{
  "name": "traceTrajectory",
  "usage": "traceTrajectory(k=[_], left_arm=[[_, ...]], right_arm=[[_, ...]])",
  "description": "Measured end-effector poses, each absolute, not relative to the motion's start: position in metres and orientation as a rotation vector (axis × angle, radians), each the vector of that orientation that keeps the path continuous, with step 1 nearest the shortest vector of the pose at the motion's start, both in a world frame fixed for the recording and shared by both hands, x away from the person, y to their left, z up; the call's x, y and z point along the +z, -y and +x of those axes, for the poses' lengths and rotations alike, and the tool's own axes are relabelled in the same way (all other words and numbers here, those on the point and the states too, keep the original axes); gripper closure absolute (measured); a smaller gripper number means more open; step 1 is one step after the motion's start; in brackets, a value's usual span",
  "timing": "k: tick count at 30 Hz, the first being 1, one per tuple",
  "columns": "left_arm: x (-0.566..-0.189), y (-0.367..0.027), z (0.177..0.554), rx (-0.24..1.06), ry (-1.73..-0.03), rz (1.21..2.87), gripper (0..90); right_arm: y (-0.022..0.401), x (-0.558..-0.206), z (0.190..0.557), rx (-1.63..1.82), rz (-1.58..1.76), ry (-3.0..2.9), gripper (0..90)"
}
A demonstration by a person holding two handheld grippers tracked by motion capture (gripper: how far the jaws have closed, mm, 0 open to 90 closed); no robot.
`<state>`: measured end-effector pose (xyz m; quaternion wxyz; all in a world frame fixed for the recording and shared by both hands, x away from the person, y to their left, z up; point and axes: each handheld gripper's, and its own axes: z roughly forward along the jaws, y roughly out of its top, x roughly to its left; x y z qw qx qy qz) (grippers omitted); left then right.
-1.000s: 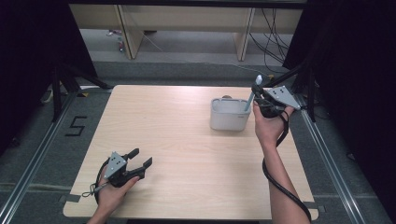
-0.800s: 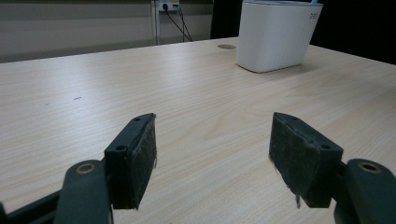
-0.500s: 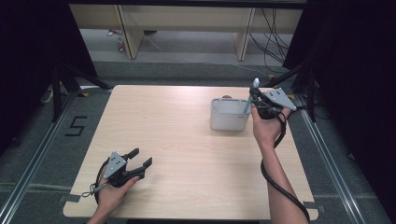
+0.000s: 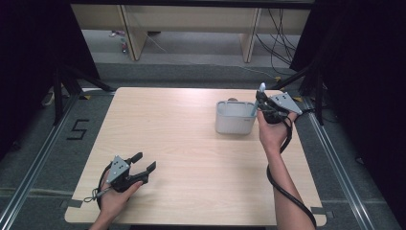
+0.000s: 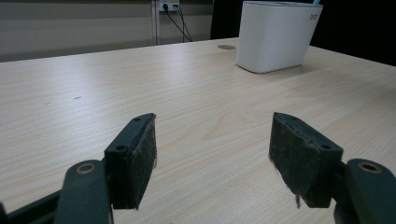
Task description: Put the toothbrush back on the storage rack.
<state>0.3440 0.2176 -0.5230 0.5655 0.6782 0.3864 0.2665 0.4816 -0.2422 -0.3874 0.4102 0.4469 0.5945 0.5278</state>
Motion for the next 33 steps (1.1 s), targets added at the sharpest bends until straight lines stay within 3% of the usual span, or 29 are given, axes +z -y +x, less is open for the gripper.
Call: traceTrajectory(k=[33], left_arm=[[-0.523, -0.218, 0.344, 0.625, -0.910, 1.589, 31.4]], right_arm=[[0.241, -0.414, 0.492, 1.300, 1.184, -1.537, 84.4]])
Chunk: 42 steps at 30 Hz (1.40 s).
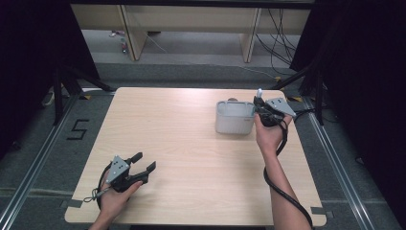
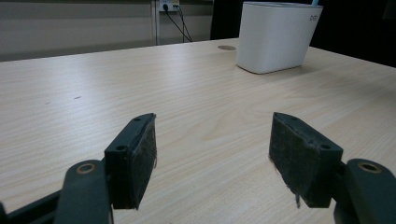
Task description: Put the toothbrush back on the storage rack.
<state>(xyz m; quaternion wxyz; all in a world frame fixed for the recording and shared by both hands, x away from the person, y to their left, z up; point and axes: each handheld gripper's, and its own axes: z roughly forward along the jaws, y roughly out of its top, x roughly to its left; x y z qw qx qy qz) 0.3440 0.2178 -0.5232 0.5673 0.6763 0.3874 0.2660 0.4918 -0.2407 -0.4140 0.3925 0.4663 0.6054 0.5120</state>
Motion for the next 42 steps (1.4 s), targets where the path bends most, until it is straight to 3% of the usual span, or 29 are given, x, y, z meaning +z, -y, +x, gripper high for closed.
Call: traceTrajectory(k=[42], left_arm=[[-0.523, -0.218, 0.344, 0.622, -0.910, 1.584, 31.4]], right_arm=[[0.239, -0.444, 0.498, 1.260, 1.245, -1.561, 84.2]])
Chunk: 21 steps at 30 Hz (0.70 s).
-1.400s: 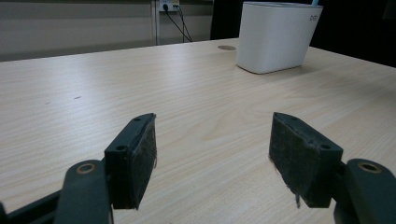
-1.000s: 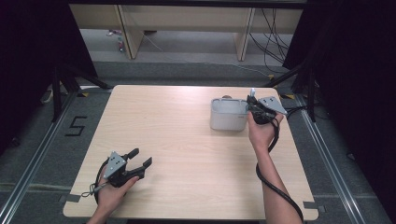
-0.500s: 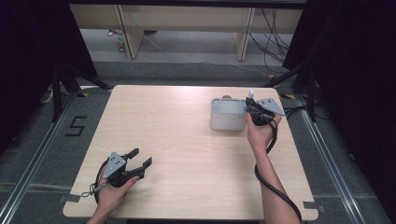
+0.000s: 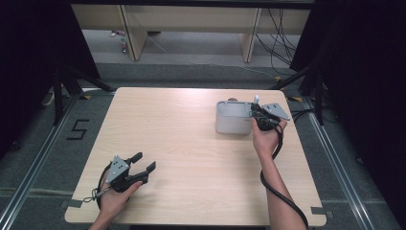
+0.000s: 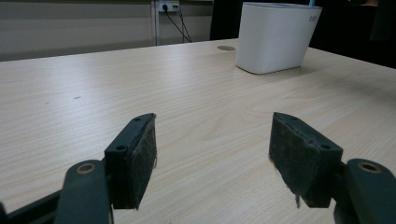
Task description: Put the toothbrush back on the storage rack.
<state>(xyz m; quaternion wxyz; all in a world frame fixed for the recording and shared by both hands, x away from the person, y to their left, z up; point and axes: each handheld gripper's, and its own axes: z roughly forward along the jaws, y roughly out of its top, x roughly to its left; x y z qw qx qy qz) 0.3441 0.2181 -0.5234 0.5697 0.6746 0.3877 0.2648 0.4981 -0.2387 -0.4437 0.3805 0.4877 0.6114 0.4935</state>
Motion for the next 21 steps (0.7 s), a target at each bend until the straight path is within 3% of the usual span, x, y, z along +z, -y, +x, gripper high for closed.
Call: traceTrajectory(k=[13, 18, 21], left_arm=[[-0.5234, -0.2183, 0.3441, 0.621, -0.909, 1.582, 31.5], [-0.5234, -0.2183, 0.3441, 0.619, -0.909, 1.581, 31.5], [-0.5234, -0.2182, 0.3440, 0.619, -0.909, 1.582, 31.4]], right_arm=[[0.2367, -0.4478, 0.4976, 1.249, 1.254, -1.575, 82.2], [0.2376, -0.4469, 0.4964, 1.230, 1.224, -1.574, 72.6], [0.2378, -0.4451, 0.4934, 1.214, 1.237, -1.572, 61.6]])
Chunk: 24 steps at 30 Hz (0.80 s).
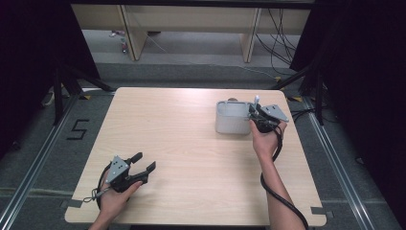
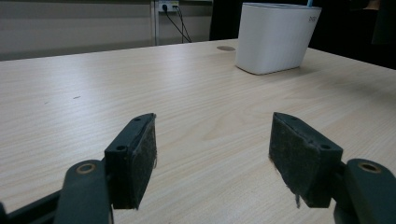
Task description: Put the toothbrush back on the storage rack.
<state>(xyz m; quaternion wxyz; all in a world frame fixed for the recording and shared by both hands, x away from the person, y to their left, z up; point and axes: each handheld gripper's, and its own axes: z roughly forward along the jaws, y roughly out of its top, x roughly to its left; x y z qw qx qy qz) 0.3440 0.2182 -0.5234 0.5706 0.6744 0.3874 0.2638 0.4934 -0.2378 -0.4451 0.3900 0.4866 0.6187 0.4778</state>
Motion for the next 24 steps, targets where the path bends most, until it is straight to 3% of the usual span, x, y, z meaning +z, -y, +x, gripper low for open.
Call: traceTrajectory(k=[4, 7, 24], left_arm=[[-0.523, -0.218, 0.344, 0.619, -0.909, 1.584, 31.5], [-0.523, -0.218, 0.344, 0.619, -0.910, 1.585, 31.5], [-0.523, -0.218, 0.343, 0.623, -0.915, 1.593, 31.5]], right_arm=[[0.236, -0.443, 0.491, 1.183, 1.259, -1.578, 44.4], [0.236, -0.442, 0.488, 1.152, 1.297, -1.584, 37.5], [0.252, -0.442, 0.450, 1.182, 1.298, -1.742, 37.8]])
